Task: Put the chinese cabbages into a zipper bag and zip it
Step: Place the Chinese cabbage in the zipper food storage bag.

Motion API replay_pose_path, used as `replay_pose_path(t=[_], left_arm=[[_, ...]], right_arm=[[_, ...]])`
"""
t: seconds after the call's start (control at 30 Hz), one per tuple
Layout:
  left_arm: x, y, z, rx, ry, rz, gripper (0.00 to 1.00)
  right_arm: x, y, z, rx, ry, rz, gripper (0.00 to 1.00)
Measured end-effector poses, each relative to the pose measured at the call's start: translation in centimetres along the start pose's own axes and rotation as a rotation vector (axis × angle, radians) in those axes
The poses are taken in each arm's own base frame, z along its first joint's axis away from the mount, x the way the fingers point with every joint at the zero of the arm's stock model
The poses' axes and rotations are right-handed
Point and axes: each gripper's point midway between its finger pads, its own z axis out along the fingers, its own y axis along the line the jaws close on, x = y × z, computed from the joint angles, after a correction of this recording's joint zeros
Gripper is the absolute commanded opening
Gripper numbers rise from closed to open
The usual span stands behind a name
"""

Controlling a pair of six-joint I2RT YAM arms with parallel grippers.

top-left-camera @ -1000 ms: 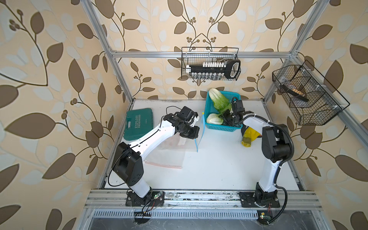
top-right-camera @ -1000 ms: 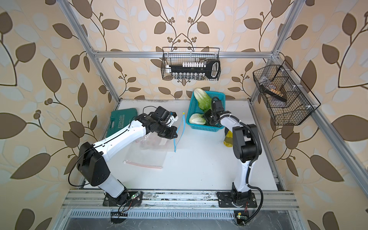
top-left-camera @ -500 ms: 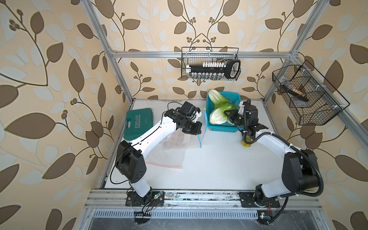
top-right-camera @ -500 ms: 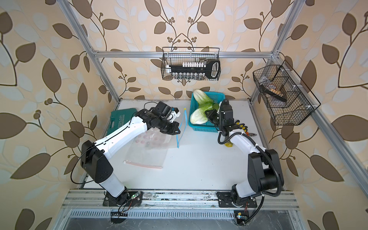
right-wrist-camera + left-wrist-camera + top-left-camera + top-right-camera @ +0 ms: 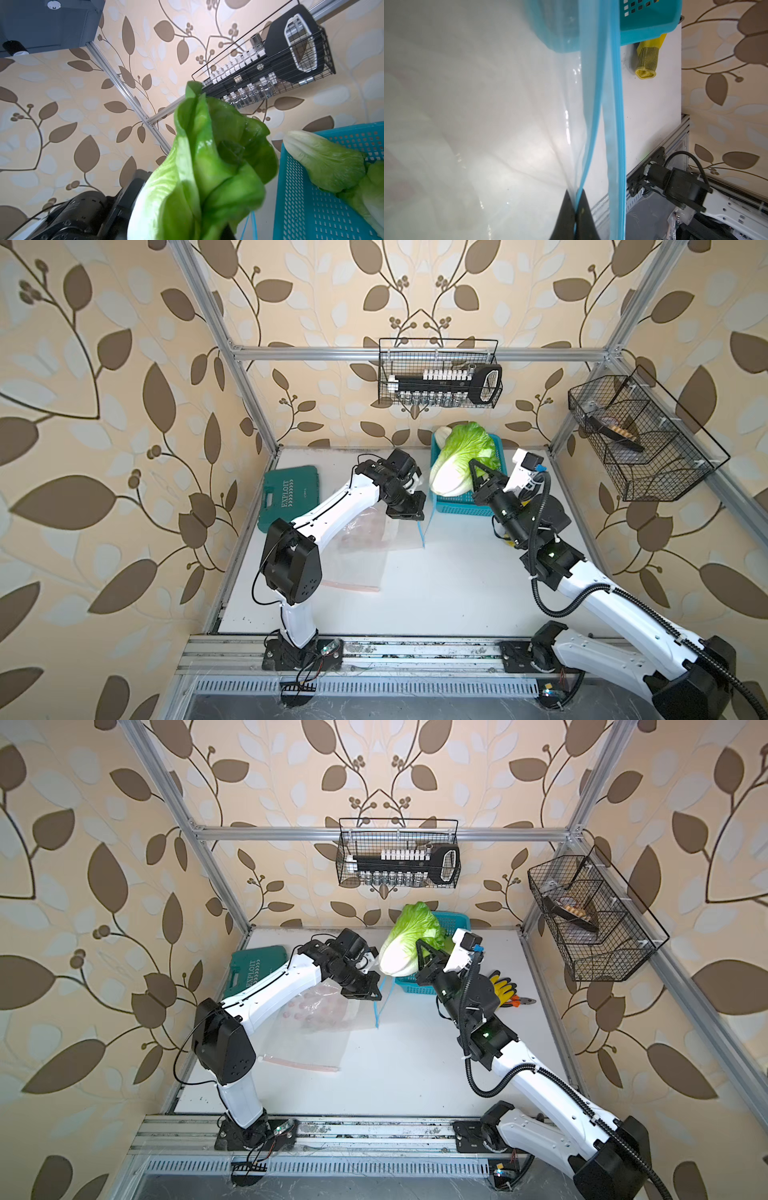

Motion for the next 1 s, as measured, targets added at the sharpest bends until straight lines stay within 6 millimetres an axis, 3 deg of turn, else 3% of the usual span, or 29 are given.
replay_pose_path(t=[0.13,0.3,0.43,0.57,0.83,1.0], left_arm=[[-0.3,-0.6,-0.3,0.027,-0.016,-0.034,0.0],[-1.1,-0.7,-1.8,0.036,-0.062,-0.088,0.0],[-2.2,-2.7,-4.0,0.099,-0.146,-0.088,0.0],[-2.3,-3.2,-4.9,0.117,-0.172,-0.108,0.0],[-1.5,-4.6,-3.9,0.107,-0.169,-0.009,0.0],[-0.9,-5.0,-3.2,0.081,-0.165,0.059,0.0]], right_arm=[[3.5,-2.2,0.8,0.099,0.028,-0.016,0.0],[4.8,-4.7,0.7,0.212,-0.004,-0.02,0.0],[6.4,-6.3,0.8,0.28,0.015,-0.015,0.0],[6.9,-7.5,0.7,0.342,0.01,0.016,0.0],[8.1,-9.9,0.1,0.547,0.113,-0.07,0.0],[7.2,-9.8,-0.6,0.578,0.14,-0.107,0.0]])
